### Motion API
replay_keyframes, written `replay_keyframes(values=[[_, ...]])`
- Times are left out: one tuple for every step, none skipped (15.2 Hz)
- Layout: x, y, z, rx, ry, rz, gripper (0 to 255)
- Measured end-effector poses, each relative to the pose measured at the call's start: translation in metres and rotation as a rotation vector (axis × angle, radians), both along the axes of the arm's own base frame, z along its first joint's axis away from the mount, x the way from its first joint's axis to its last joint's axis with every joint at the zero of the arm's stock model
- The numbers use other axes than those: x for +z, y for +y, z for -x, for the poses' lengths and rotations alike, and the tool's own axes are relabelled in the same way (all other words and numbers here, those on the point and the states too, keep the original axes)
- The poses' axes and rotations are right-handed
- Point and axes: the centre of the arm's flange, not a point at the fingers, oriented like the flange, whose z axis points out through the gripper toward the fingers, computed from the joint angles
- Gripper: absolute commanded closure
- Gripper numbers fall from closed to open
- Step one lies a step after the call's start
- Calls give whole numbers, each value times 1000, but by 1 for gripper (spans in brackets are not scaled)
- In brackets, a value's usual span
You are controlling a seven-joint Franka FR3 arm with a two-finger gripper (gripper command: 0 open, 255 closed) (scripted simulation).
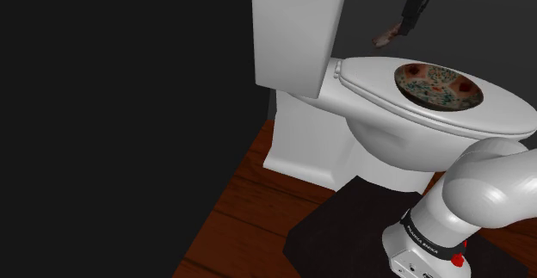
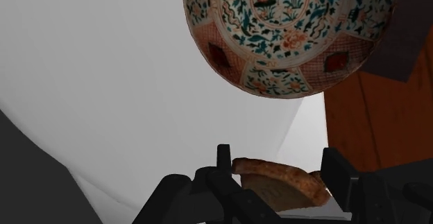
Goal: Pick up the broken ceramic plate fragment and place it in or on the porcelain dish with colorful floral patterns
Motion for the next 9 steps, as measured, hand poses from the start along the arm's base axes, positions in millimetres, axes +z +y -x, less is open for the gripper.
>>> replay_keyframes(values=[[3,-2,5,0,0,0,255],[4,-4,14,0,1,0,255],[9,-6,24,0,0,0,255],[10,-9,38,0,0,0,255],[11,-9,52,0,0,0,255],[11,-11,65,0,0,0,255],[13,-13,75,0,-1,0,255],[15,-15,89,0,-1,0,255],[16,-15,105,0,-1,0,255]])
